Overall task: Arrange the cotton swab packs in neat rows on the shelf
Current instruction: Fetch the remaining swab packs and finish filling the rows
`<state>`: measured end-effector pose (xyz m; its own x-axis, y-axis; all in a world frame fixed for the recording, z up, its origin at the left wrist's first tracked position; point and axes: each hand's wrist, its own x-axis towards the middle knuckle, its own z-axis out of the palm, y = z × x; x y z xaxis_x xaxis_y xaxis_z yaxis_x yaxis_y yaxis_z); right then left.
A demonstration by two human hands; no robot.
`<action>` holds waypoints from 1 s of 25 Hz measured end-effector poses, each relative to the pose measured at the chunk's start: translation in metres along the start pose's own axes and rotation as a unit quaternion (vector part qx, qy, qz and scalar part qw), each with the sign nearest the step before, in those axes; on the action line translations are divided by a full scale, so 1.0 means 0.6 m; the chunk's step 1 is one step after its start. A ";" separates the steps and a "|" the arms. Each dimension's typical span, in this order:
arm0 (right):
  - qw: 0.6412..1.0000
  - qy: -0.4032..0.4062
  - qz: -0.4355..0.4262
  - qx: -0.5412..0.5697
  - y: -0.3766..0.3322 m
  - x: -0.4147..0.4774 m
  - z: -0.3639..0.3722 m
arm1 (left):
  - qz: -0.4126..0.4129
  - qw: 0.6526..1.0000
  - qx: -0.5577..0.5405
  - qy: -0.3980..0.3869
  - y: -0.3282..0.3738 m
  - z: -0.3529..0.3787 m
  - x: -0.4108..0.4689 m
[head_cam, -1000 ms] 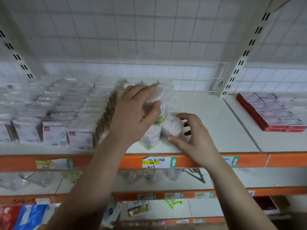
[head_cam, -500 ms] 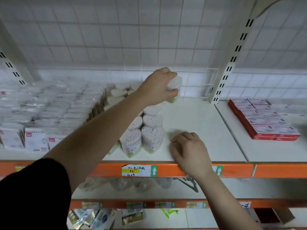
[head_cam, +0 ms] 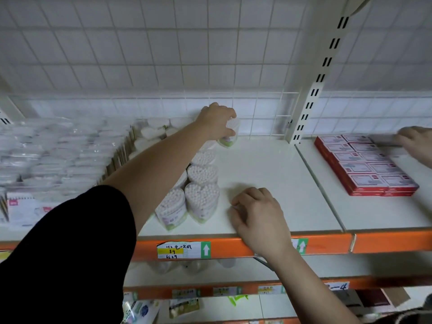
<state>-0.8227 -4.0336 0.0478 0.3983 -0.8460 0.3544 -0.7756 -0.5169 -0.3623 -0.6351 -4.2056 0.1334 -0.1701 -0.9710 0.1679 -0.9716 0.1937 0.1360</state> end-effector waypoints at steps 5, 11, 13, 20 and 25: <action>1.000 0.003 0.007 -0.005 -0.004 -0.001 -0.001 | -0.014 1.000 0.005 0.014 0.011 0.002 0.012; 1.000 -0.001 0.010 -0.012 -0.008 -0.002 -0.003 | -0.017 0.994 0.106 0.002 0.029 -0.003 0.004; 1.000 -0.007 0.010 -0.008 -0.005 -0.002 -0.003 | -0.020 0.995 0.099 0.004 0.035 -0.012 -0.008; 0.986 0.124 -0.004 0.111 -0.032 0.021 -0.028 | 0.019 0.979 0.089 0.180 0.014 -0.089 -0.170; 0.971 0.171 -0.113 0.122 -0.152 0.062 -0.040 | -0.019 0.943 0.101 0.316 -0.055 -0.112 -0.350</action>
<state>-0.7491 -4.0146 0.1146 0.3269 -0.6353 0.6996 -0.5309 -0.7359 -0.4203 -0.5563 -3.9988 0.1591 -0.0650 -0.6861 0.7246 -0.9974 0.0678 -0.0253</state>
